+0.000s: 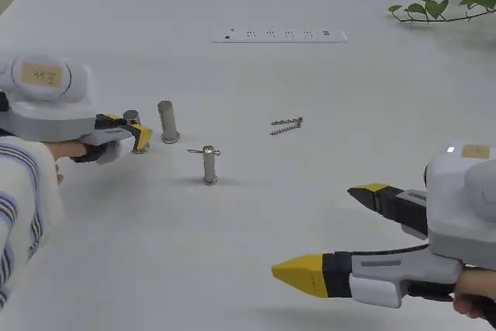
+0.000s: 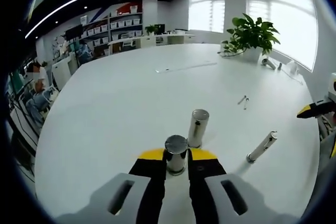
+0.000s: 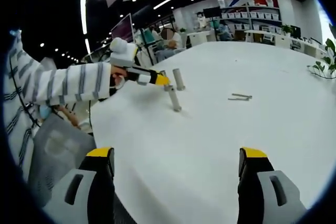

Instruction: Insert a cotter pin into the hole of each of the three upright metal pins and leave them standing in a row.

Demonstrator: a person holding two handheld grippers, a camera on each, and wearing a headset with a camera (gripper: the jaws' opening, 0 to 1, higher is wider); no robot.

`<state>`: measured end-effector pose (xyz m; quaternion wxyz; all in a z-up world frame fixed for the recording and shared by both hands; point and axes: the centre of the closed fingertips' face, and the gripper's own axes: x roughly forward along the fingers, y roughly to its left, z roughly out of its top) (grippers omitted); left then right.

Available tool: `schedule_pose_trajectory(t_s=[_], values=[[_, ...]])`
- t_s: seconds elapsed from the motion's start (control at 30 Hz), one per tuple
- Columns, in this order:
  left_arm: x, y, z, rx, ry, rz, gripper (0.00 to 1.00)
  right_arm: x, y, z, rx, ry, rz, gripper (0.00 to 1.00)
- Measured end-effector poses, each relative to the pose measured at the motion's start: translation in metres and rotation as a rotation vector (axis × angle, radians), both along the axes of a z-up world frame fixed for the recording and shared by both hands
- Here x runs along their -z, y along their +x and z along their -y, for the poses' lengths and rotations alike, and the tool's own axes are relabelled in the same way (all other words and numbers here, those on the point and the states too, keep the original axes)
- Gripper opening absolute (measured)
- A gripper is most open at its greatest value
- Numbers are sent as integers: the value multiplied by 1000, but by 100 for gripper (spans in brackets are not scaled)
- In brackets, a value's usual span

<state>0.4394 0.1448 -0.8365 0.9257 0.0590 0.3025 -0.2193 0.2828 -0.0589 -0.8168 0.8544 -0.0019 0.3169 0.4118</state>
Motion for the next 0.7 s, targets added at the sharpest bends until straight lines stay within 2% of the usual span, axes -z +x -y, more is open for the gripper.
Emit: schedule_pose_trajectory(t_s=[0.1, 0.2, 0.4, 0.5, 0.6, 0.7], values=[[2, 0, -1, -5, 5, -8, 13, 0, 0, 0, -2, 0, 0, 100], [4, -1, -2, -14, -14, -26, 12, 1, -1, 0, -5, 0, -3, 100], [5, -1, -1, -5, -4, -15, 12, 2, -2, -1, -3, 5, -6, 100], [5, -2, -1, 3, 15, -4, 12, 2, -3, -1, -8, 5, -8, 100], [5, -2, -1, -12, -5, 1, 11, 1, -4, -1, -8, 8, -8, 100], [5, -3, -1, -14, 9, 8, 11, 0, -3, 0, -7, 10, -5, 100]])
